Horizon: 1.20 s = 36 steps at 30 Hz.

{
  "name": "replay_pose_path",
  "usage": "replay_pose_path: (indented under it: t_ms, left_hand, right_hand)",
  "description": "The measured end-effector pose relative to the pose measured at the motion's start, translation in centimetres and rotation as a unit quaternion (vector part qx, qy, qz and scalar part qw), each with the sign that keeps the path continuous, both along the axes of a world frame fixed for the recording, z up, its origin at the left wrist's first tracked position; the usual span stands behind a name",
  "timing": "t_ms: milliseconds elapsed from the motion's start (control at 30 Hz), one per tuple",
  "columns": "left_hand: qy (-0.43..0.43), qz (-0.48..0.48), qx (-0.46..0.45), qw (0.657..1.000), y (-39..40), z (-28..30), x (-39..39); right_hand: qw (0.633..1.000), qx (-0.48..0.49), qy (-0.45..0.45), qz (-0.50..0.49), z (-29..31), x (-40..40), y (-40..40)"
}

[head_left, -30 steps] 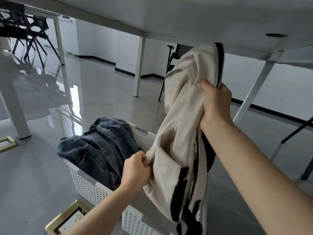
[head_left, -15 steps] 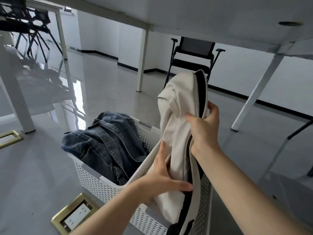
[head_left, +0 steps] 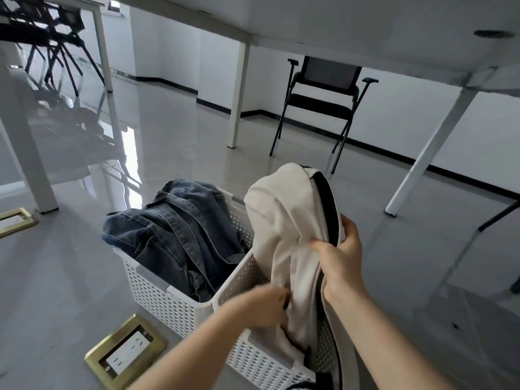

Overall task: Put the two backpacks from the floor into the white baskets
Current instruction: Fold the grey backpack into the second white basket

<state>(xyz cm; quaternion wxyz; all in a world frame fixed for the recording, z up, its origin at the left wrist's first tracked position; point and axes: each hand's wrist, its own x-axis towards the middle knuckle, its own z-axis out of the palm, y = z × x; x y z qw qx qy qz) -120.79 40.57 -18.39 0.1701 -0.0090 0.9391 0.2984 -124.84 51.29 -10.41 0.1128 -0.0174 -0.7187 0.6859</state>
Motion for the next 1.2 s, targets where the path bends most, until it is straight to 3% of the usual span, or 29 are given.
replay_pose_path:
  t_ms: [67,100,167,233,300,367,433,533,600,633,667,700,767,800,867,967,1067,1133,1167,1200]
  left_hand:
    - [0.105,0.159,0.121,0.974,-1.8,4.0,-0.8]
    - [0.145,0.229,0.234,0.934,-2.7,6.0,-1.0]
    - [0.155,0.263,0.456,0.836,-3.9,9.9,-0.8]
    - [0.115,0.239,0.517,0.814,-4.1,12.2,-0.9]
    - [0.143,0.291,0.486,0.811,-4.2,12.7,-0.9]
    - [0.213,0.362,0.46,0.782,-5.3,11.7,-1.4]
    - [0.223,0.416,0.48,0.74,-7.0,10.5,-1.4]
    - [0.231,0.454,0.513,0.691,-9.4,8.9,-1.1]
    - [0.223,0.451,0.529,0.683,-10.1,7.9,-0.9]
    - [0.216,0.453,0.537,0.678,-10.4,7.4,-0.9]
    - [0.208,0.456,0.55,0.669,-10.8,6.9,-0.9]
    - [0.199,0.461,0.563,0.656,-11.1,6.4,-0.8]
    - [0.181,0.473,0.589,0.63,-11.6,5.6,-0.9]
    - [0.174,0.475,0.598,0.622,-11.7,5.3,-0.9]
    - [0.166,0.468,0.611,0.617,-11.8,5.1,-1.1]
    - [0.161,0.46,0.623,0.612,-12.1,5.1,-1.3]
    - [0.153,0.466,0.632,0.6,-12.4,4.6,-1.1]
    - [0.157,0.471,0.631,0.596,-12.6,4.1,-0.7]
    - [0.16,0.468,0.632,0.597,-12.6,4.0,-0.6]
    - [0.165,0.462,0.633,0.599,-12.7,3.8,-0.4]
  right_hand:
    - [1.0,0.003,0.003,0.0,0.2,-0.4,0.1]
    - [1.0,0.007,0.009,0.009,0.3,-0.5,0.1]
    - [0.998,0.029,0.023,0.051,0.2,-0.1,-0.4]
    - [0.988,0.073,0.037,0.133,0.2,0.7,-1.2]
    - [0.959,0.144,0.049,0.24,0.6,1.4,-1.8]
    - [0.908,0.242,0.037,0.339,1.1,1.9,-2.1]
    - [0.841,0.373,-0.04,0.389,1.0,1.9,-1.6]
    - [0.711,0.578,-0.205,0.345,0.1,2.1,0.1]
    - [0.62,0.668,-0.241,0.332,-0.1,2.1,1.5]
    - [0.608,0.682,-0.249,0.322,0.4,2.0,1.9]
    - [0.624,0.674,-0.25,0.307,1.1,1.6,2.1]
    - [0.676,0.633,-0.25,0.283,2.0,0.8,2.2]
    - [0.843,0.416,-0.264,0.217,4.2,-0.2,1.6]
    - [0.909,0.286,-0.242,0.184,5.1,-0.5,0.8]
    - [0.971,0.149,-0.129,0.137,6.4,-1.4,-1.1]
    - [0.987,0.111,0.063,0.095,6.2,-1.6,-3.6]
    - [0.978,0.129,0.157,0.054,1.5,-1.7,-3.3]
    - [0.963,0.217,0.123,0.099,-3.1,-2.0,-1.6]
    - [0.938,0.304,0.046,0.157,-5.1,-1.9,-0.4]
    - [0.871,0.425,-0.06,0.24,-6.5,-1.7,0.5]
